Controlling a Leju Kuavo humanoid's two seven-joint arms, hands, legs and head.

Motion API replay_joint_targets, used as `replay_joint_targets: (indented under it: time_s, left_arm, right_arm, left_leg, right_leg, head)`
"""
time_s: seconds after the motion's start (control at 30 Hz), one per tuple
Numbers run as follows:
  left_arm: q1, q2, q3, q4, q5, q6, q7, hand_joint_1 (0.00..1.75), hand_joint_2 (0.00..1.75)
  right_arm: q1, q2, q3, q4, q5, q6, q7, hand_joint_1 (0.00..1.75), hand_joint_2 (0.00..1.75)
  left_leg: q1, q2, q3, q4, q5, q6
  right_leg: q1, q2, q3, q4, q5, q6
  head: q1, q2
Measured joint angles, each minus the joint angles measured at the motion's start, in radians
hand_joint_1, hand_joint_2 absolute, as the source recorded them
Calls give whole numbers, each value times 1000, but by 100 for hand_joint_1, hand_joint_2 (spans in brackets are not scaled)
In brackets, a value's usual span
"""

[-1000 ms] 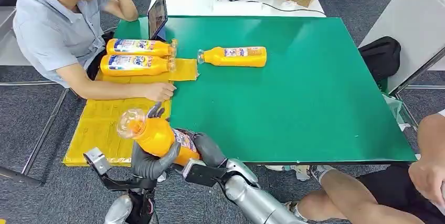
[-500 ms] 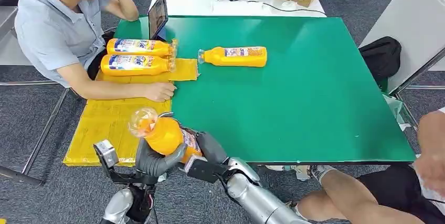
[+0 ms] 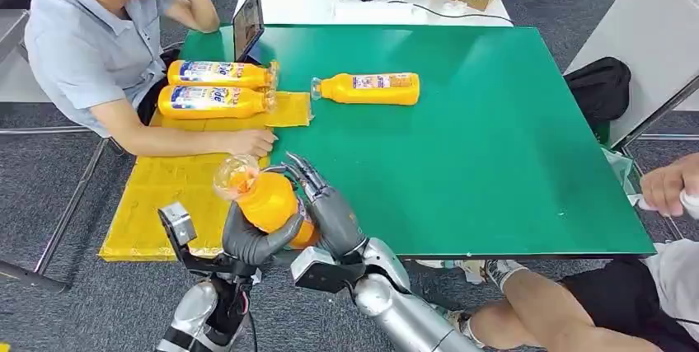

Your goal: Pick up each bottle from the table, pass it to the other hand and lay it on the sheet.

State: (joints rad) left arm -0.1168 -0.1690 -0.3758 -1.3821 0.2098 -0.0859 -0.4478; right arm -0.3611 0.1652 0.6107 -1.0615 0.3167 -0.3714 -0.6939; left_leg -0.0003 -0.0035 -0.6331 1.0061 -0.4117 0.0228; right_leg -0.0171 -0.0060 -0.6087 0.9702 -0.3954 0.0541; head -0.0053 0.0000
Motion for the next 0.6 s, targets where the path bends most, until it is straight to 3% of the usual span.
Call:
replay_joint_targets:
  time_s: [0.2, 0.43, 0.6]
  left_arm:
    - [-64, 8, 28, 16, -24, 178, -4, 175, 175]
    - [-114, 54, 112, 2, -174, 308, -10, 175, 175]
    - [-137, 79, 136, 6, -530, 511, 28, 175, 175]
  right_arm:
    - [11, -71, 117, -134, 11, -289, -6, 0, 0]
    - [125, -150, 22, -290, 48, -323, -6, 0, 0]
    - [190, -165, -69, -362, -4, -322, -6, 0, 0]
  left_leg:
    - [0, 1, 0, 0, 0, 0]
    - [0, 0, 0, 0, 1, 0]
    - [0, 0, -1, 0, 0, 0]
  right_leg:
    - [0, 0, -2, 0, 1, 0]
    - [0, 0, -1, 0, 0, 0]
    - [0, 0, -1, 0, 0, 0]
  head:
    - [-1, 0]
    - [0, 0]
    - [0, 0]
